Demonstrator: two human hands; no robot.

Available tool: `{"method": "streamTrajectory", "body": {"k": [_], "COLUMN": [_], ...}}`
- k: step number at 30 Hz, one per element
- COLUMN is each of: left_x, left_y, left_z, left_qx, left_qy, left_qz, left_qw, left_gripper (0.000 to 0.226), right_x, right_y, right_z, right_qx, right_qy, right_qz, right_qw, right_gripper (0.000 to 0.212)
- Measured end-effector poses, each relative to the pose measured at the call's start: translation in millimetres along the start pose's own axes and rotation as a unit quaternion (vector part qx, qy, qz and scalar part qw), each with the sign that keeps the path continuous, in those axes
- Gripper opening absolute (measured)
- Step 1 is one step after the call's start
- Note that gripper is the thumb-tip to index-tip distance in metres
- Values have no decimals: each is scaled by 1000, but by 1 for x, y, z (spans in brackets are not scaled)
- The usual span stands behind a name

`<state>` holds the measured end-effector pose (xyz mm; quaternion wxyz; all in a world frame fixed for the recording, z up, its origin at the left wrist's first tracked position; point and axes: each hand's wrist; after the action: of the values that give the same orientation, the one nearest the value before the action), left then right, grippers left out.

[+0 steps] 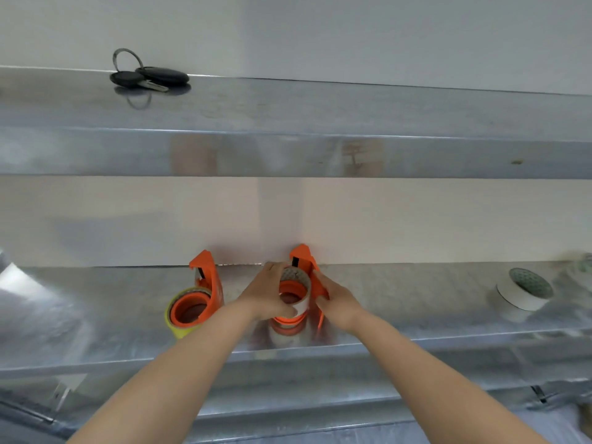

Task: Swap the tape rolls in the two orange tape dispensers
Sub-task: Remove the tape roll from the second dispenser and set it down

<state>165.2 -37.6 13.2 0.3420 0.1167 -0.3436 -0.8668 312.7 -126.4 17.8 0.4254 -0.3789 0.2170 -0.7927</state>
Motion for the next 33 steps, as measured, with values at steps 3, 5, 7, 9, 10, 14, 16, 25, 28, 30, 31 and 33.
{"method": "streamTrajectory", "body": {"k": [3, 5, 7, 9, 10, 14, 16, 25, 28, 30, 31, 33], "left_x": [-1, -3, -6, -9, -11, -26, -36, -89, -103, -112, -117, -130], "left_y": [6, 12, 18, 24, 29, 50, 64, 176, 222, 252, 265, 292], "left_z": [11, 18, 25, 30, 31, 31, 25, -59, -94, -117, -130, -158], "left_qx": [5, 8, -4, -7, -5, 14, 25, 78, 92, 93, 92, 102], "left_qy": [5, 21, 34, 34, 31, 41, 51, 13, 0, -17, -23, -25], "left_qz": [-12, -20, -31, -36, -40, -62, -72, -125, -140, -164, -173, -184], "left_qw": [1000, 1000, 999, 999, 999, 997, 996, 989, 986, 982, 980, 977], "left_gripper": [94, 94, 96, 99, 101, 106, 108, 108, 102, 88, 84, 75], "right_x": [6, 11, 16, 18, 18, 17, 20, 61, 73, 81, 86, 93], "right_y": [-7, -13, -18, -19, -19, -16, -11, 55, 96, 124, 138, 168], "right_z": [4, 7, 10, 14, 17, 39, 52, 128, 162, 184, 196, 221], "right_qx": [-1, -9, -31, -59, -67, -70, -68, -147, -158, -158, -156, -156], "right_qy": [5, 4, 0, 5, 13, 77, 101, 268, 308, 336, 347, 359], "right_qz": [29, 50, 56, 66, 63, 71, 79, 40, 21, 7, 1, -8], "right_qw": [1000, 999, 998, 996, 996, 992, 989, 951, 938, 928, 925, 920], "right_gripper": [55, 52, 51, 57, 67, 92, 95, 78, 74, 69, 67, 63]}}
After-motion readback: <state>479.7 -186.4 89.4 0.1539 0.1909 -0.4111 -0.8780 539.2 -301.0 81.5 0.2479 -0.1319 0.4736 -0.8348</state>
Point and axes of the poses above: each hand's wrist, its own x-axis away from the middle knuckle, its own z-axis out of the back of the hand, y = z × x, and after that the axes turned 12 degrees about -z, right-handed
